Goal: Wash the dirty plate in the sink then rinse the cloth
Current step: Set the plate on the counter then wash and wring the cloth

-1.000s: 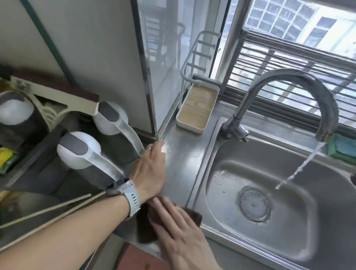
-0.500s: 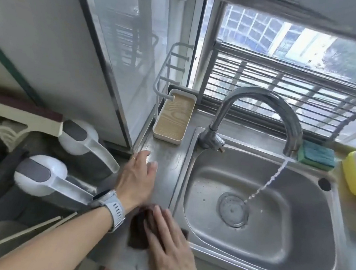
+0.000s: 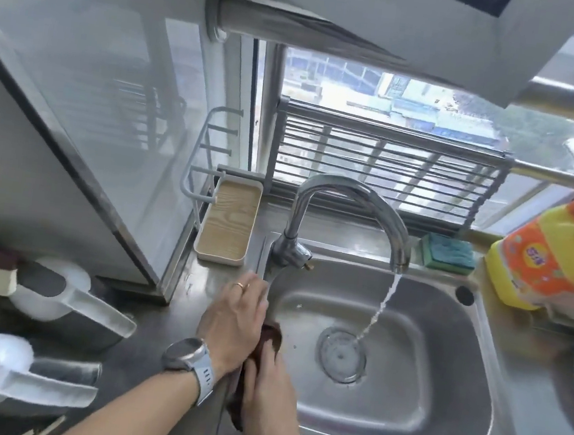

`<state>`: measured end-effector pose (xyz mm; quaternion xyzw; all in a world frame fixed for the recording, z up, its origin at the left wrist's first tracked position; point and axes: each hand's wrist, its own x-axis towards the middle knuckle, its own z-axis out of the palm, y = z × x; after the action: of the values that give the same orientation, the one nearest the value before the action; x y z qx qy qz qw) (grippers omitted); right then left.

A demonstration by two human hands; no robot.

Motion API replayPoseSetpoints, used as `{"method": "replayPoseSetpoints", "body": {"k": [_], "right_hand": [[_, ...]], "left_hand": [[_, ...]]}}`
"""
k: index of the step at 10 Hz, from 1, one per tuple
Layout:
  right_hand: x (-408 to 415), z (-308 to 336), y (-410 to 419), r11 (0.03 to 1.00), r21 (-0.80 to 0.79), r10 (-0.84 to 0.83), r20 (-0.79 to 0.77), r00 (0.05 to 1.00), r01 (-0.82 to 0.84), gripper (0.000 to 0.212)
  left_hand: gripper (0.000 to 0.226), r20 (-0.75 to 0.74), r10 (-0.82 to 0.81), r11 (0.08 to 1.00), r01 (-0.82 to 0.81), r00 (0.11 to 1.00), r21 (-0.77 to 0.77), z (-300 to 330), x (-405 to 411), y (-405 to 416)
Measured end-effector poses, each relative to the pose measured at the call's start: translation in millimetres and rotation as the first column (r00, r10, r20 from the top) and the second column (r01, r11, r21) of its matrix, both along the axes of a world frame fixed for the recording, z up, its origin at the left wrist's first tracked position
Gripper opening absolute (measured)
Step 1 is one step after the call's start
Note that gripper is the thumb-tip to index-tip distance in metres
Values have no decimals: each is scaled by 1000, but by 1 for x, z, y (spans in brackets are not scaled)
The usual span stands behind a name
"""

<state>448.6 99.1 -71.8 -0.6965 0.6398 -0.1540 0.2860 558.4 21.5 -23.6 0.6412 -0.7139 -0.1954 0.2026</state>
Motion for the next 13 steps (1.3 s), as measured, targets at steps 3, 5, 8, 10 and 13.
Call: {"method": "replayPoseSetpoints", "body": {"k": [3, 5, 8, 10, 13], "right_hand": [[-232, 17, 35, 987, -144, 32, -278, 960, -74, 31], [-244, 96, -127, 981, -107, -155, 47, 987, 159, 32], [-98, 75, -294, 842, -35, 538, 22, 842, -538, 52], [-116, 44, -284, 857, -135, 441, -307, 843, -497, 56], [-193, 45, -238, 943, -321, -217, -405, 888, 84, 64]], "left_hand": [[18, 405, -403, 900, 435, 821, 14, -24, -1, -29], [27, 574, -573, 746, 662, 585, 71, -34, 17, -53], [23, 520, -583, 756, 652, 624, 65, -50, 19, -58], [19, 527, -549, 710, 695, 649, -116, -50, 16, -71], [52, 606, -507, 828, 542, 613, 145, -69, 15, -54]]}}
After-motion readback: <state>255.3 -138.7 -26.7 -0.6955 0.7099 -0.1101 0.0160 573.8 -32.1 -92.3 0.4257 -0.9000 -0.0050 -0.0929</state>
